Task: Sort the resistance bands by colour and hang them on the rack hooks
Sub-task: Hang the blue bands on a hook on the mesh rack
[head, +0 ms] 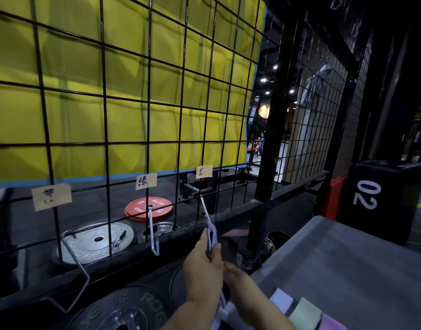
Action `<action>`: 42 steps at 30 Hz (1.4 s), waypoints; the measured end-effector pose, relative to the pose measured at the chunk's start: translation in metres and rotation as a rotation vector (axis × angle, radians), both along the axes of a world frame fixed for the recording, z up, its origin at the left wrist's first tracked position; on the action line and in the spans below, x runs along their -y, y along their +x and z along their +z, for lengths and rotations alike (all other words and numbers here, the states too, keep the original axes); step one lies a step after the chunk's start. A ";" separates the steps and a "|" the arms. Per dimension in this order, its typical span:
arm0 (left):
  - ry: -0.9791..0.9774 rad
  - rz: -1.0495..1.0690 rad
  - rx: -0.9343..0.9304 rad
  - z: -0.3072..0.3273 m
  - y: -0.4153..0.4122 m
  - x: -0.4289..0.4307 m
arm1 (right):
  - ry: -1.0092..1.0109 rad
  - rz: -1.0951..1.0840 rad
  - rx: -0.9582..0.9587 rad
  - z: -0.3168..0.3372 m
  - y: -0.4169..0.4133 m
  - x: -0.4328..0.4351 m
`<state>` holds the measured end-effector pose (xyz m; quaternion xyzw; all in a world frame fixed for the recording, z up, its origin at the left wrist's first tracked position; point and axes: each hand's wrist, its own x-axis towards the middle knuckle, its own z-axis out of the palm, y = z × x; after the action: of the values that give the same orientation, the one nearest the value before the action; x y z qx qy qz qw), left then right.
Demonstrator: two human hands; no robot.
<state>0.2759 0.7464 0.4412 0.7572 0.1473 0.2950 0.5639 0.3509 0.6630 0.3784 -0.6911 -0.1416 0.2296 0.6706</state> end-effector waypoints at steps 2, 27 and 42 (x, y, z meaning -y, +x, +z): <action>-0.025 -0.012 -0.043 -0.008 -0.001 0.003 | 0.030 0.001 -0.030 -0.002 -0.002 0.002; 0.172 -0.011 -0.192 -0.047 -0.008 -0.001 | -0.203 -0.061 0.068 0.003 -0.028 0.015; 0.283 -0.011 -0.248 -0.064 -0.008 0.007 | -0.254 -0.104 0.167 0.003 -0.040 0.019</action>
<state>0.2681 0.7390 0.3773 0.8601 0.1686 0.2142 0.4311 0.3106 0.6440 0.3813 -0.7935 -0.1305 0.1523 0.5745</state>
